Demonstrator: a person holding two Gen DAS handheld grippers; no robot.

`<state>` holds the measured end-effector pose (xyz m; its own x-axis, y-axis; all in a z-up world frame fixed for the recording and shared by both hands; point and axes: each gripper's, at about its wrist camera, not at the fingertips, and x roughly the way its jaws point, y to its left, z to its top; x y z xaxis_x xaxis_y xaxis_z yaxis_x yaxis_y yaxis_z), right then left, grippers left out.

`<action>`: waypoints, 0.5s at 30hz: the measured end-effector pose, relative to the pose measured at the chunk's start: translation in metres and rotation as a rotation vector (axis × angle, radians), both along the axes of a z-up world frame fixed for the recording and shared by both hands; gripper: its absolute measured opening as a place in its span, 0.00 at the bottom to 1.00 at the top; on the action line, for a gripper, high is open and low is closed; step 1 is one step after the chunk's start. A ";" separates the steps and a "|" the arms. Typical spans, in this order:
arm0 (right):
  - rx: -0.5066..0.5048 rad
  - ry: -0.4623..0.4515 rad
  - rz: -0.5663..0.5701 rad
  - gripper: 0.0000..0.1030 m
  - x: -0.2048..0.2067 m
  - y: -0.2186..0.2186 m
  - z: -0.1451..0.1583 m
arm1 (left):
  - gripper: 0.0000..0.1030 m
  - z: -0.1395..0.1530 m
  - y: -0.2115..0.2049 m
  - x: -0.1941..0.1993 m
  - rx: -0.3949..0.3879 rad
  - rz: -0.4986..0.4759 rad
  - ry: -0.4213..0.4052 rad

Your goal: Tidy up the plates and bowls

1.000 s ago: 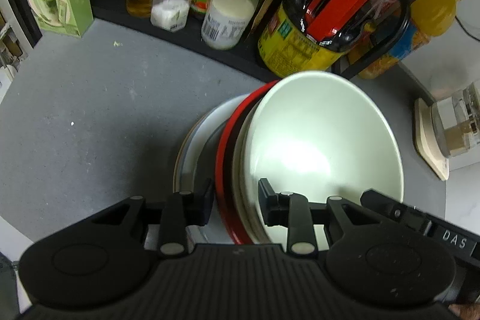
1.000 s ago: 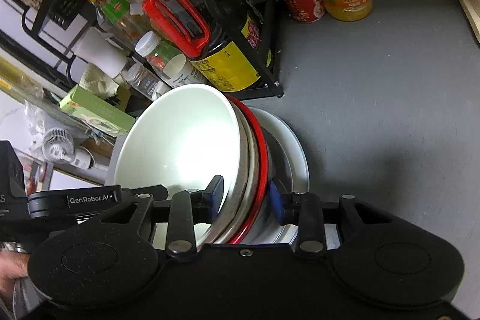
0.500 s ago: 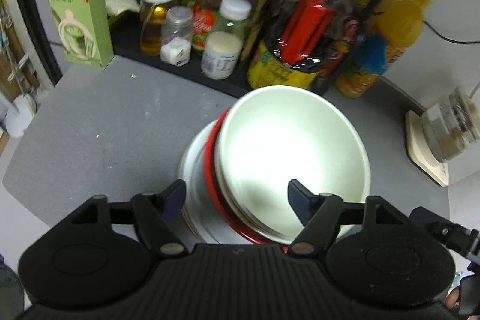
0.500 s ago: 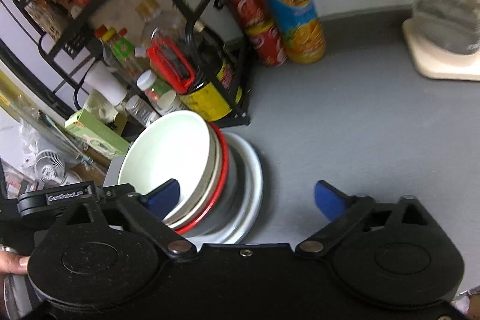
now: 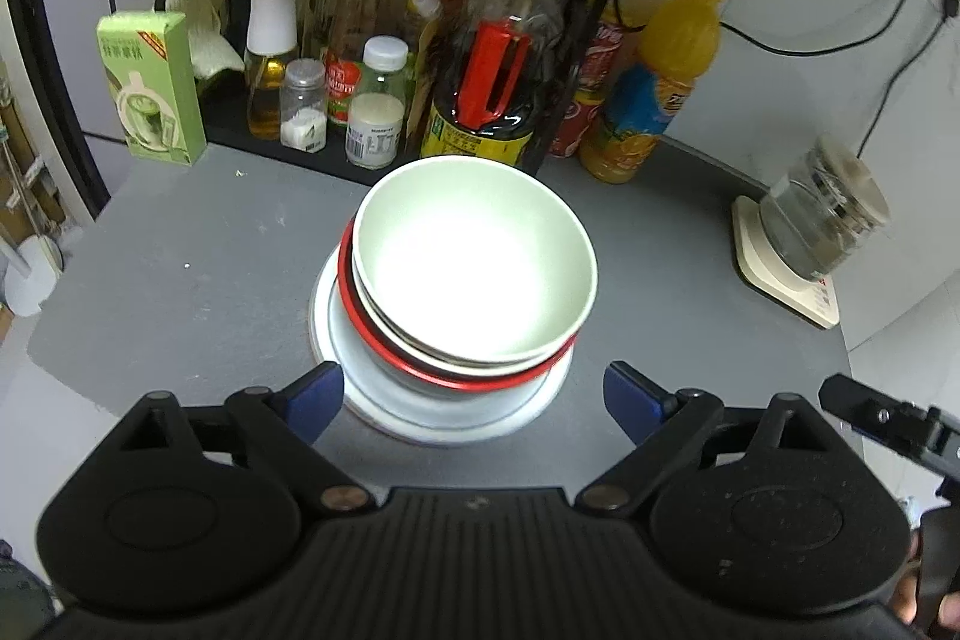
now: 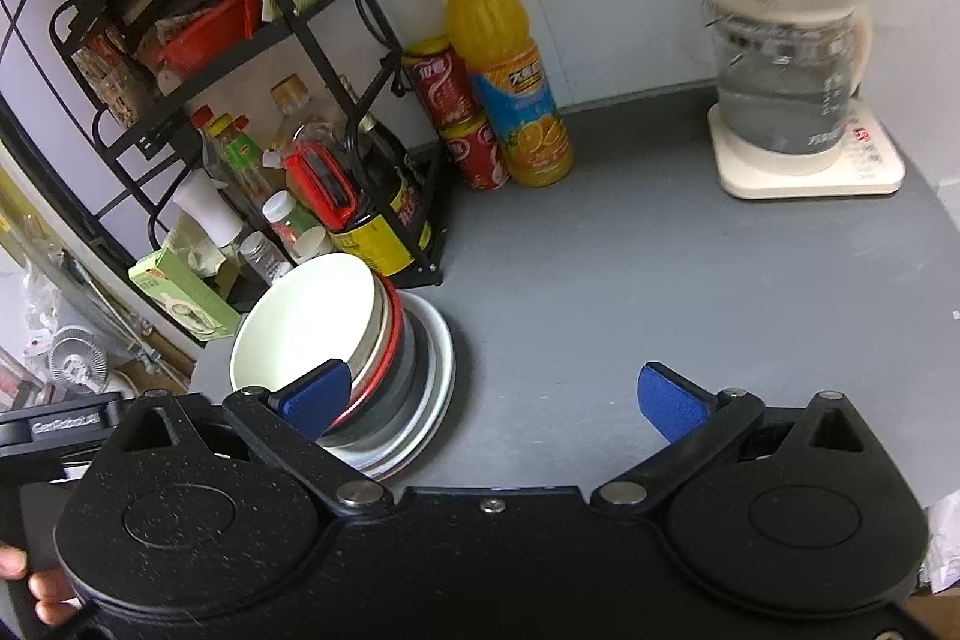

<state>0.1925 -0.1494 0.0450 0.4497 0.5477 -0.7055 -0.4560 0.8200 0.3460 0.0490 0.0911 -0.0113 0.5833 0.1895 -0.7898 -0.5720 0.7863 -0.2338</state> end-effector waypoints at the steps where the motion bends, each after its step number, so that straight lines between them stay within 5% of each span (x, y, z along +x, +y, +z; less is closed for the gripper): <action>1: -0.002 -0.008 -0.005 1.00 -0.003 -0.002 0.002 | 0.90 0.002 -0.002 -0.003 0.004 -0.003 -0.002; 15: -0.048 -0.088 -0.057 1.00 -0.043 -0.002 0.019 | 0.96 0.015 -0.009 -0.038 0.045 -0.093 -0.068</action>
